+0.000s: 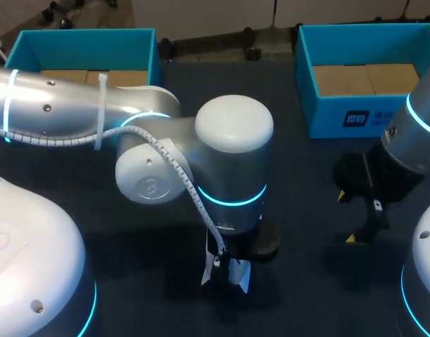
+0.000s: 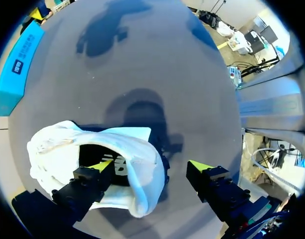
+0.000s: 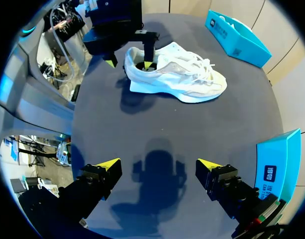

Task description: Take the shoe out of the shoebox, open the shoe tongue, remove and reinsert the insole, then place the shoe into the shoebox

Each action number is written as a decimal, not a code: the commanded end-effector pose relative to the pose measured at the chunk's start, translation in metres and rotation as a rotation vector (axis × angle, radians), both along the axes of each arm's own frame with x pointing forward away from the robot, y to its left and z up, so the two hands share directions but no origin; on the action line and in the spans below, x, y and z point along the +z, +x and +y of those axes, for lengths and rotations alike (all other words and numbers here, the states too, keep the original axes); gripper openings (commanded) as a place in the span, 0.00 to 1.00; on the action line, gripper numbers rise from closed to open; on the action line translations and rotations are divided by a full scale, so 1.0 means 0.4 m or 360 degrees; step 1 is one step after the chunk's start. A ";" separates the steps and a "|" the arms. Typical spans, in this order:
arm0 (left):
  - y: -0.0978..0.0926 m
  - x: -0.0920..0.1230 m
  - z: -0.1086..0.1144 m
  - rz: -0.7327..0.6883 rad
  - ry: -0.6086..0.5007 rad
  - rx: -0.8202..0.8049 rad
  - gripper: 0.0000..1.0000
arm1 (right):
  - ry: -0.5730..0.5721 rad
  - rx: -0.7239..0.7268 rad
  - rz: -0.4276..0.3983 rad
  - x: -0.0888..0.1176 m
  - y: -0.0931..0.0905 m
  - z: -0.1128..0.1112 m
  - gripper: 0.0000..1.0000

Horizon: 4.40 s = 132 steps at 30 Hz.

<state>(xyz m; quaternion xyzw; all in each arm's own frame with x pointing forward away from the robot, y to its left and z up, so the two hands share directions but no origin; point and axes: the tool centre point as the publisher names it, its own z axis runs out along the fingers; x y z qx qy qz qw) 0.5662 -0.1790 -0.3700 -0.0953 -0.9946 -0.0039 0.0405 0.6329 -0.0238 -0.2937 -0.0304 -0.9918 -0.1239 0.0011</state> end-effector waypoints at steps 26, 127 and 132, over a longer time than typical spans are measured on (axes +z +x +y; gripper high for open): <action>0.061 0.048 0.036 0.0080 -0.0080 0.0083 0.00 | 0.0000 -0.0001 -0.0004 -0.002 -0.003 -0.001 1.00; 0.894 0.612 0.952 0.0108 0.0113 0.0455 0.00 | 0.0000 -0.0001 -0.0004 -0.002 -0.003 -0.001 1.00; 0.894 0.612 0.952 0.0108 0.0113 0.0455 0.00 | 0.0000 -0.0001 -0.0004 -0.002 -0.003 -0.001 1.00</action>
